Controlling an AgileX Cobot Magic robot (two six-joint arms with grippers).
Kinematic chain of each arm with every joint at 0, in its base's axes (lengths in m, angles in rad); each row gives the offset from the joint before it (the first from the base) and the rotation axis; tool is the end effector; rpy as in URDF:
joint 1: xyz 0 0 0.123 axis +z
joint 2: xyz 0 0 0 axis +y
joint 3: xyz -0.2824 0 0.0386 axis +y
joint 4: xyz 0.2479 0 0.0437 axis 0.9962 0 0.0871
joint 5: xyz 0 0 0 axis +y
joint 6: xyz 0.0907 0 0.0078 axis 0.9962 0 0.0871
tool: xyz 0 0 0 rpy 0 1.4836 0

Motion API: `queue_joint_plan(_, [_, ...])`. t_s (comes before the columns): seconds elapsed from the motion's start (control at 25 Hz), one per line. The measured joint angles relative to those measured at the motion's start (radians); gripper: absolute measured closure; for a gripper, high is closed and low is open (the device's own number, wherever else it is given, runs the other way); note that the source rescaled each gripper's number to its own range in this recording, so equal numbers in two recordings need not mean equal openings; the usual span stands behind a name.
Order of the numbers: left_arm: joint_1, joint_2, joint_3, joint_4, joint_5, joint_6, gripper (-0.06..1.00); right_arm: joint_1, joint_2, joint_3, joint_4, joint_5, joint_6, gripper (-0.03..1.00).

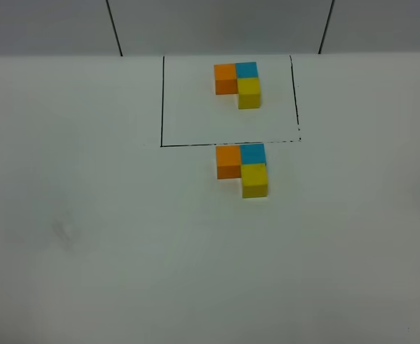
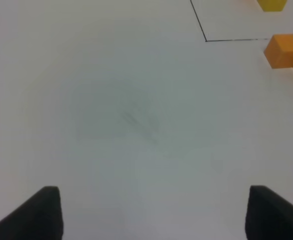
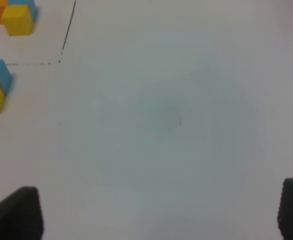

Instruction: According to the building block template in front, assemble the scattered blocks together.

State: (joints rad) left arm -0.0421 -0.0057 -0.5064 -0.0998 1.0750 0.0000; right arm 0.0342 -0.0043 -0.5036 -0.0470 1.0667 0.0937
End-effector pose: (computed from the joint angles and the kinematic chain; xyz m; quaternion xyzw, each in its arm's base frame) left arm -0.0076 -0.0077 0.2781 0.0205 0.8525 -0.0607 0.5188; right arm -0.0061 -0.0040 0.2777 0.0264 0.8521 0.0099 0.5226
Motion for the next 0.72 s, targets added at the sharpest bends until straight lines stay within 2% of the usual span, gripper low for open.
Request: queue_joint_plan(0.72, [0.000, 0.000, 0.000, 0.000, 0.000, 0.000, 0.25, 0.000, 0.000, 0.000, 0.000, 0.000, 0.000, 0.10])
